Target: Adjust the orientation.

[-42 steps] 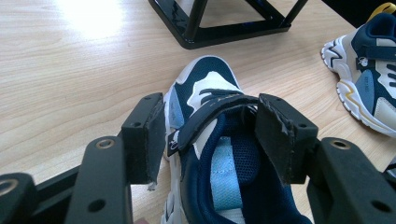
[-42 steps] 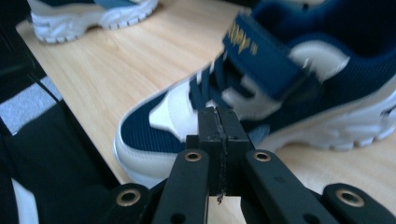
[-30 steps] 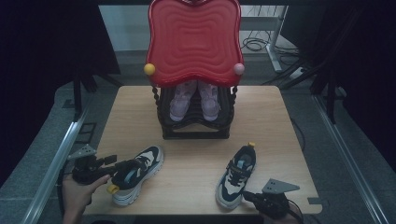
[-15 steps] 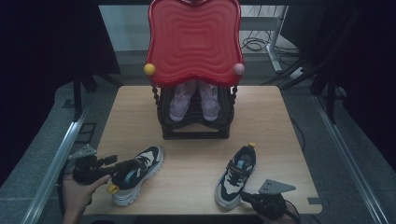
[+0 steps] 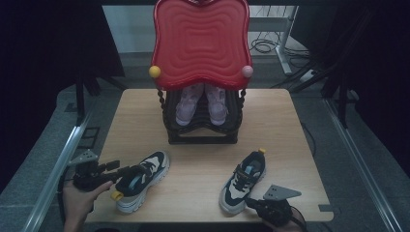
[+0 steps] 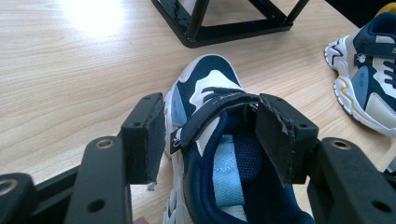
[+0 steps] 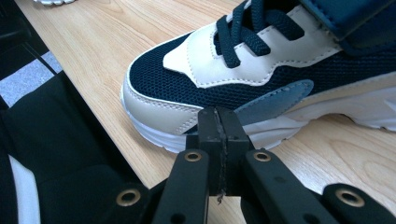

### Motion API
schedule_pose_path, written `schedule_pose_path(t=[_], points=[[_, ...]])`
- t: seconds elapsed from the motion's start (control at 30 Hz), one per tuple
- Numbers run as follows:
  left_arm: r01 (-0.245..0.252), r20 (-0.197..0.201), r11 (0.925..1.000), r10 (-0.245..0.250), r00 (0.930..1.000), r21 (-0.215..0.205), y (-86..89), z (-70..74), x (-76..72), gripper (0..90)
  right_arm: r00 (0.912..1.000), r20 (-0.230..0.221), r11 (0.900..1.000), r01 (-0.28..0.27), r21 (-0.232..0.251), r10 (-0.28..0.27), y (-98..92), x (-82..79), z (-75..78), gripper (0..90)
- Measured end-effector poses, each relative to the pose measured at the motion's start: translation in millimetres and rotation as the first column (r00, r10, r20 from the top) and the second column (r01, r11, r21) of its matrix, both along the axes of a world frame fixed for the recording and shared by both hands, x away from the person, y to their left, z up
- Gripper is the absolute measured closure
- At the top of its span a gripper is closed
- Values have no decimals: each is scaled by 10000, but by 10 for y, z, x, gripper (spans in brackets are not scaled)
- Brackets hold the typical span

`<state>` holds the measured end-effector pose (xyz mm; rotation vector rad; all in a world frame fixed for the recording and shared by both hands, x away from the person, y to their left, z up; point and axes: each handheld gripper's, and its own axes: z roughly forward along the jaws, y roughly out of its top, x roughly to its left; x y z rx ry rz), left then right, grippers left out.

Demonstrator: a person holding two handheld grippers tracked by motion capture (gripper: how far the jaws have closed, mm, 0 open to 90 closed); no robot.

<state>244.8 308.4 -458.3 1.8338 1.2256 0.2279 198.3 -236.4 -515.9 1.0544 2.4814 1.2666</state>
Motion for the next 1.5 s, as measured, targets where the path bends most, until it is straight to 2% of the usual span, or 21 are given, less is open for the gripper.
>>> schedule_pose_path(t=[0.83,1.5], points=[[-49,36,10000,49,10000,3,22,12,-9,429,9999,128,9999,95,52,-96,315,153,-14,900],[-63,34,10000,63,10000,-18,26,15,-15,429,9972,647,9983,394,-436,-366,605,242,-12,900]])
